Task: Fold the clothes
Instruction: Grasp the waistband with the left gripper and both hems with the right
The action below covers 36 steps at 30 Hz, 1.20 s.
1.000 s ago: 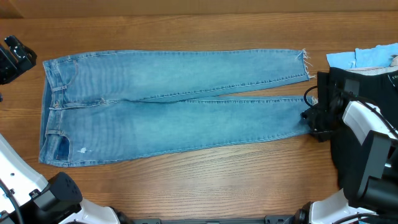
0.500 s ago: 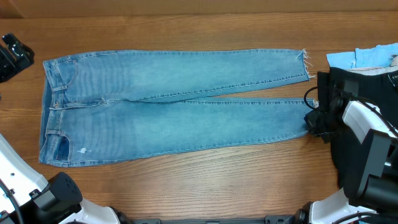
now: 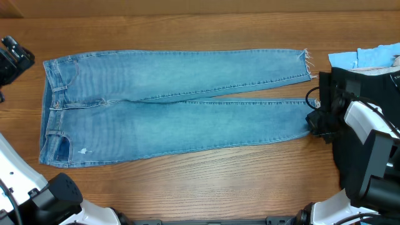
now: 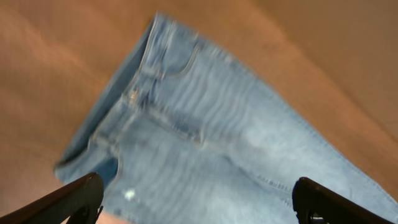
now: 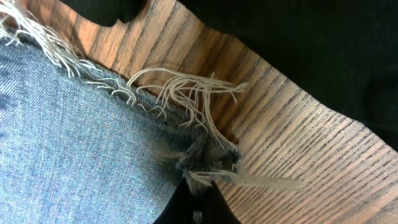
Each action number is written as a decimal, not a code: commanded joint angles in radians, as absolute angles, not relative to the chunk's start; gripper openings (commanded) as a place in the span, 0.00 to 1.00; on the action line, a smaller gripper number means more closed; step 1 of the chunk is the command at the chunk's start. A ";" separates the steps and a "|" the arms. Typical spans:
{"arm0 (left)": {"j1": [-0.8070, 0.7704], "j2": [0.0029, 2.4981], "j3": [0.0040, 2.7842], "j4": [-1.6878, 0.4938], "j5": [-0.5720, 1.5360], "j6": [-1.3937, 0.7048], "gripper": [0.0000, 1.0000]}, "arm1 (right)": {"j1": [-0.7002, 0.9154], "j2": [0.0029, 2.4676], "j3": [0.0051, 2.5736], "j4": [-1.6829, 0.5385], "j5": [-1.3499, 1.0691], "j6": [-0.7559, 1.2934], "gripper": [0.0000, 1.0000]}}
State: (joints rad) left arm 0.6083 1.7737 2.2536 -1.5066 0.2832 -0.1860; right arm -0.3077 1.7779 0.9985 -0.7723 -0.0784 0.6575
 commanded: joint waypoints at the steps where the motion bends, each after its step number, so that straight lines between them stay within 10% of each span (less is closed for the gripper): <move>1: 0.602 1.778 2.083 -1.510 0.225 -0.338 0.98 | -0.310 1.812 0.983 -0.764 -0.060 0.659 0.04; 14: 0.601 1.778 1.365 -1.159 0.214 -0.431 0.96 | -0.310 1.812 0.983 -0.773 -0.060 0.654 0.04; 26: 0.680 1.778 1.271 -1.053 0.050 -0.524 0.98 | -0.310 1.812 0.983 -0.775 -0.061 0.621 0.04; 28: 0.680 1.778 1.272 -1.015 0.105 -0.509 0.66 | -0.310 1.812 0.983 -0.773 -0.061 0.622 0.04; 29: 0.681 1.778 1.272 -1.047 0.089 -0.493 0.18 | -0.310 1.812 0.983 -0.774 -0.061 0.622 0.04; 30: 0.680 1.778 1.267 -1.068 0.057 -0.495 0.04 | -0.310 1.812 0.983 -0.775 -0.061 0.622 0.04; 36: 0.756 1.765 1.263 -1.134 -0.057 -0.531 0.15 | -0.310 1.812 0.983 -0.772 -0.061 0.622 0.04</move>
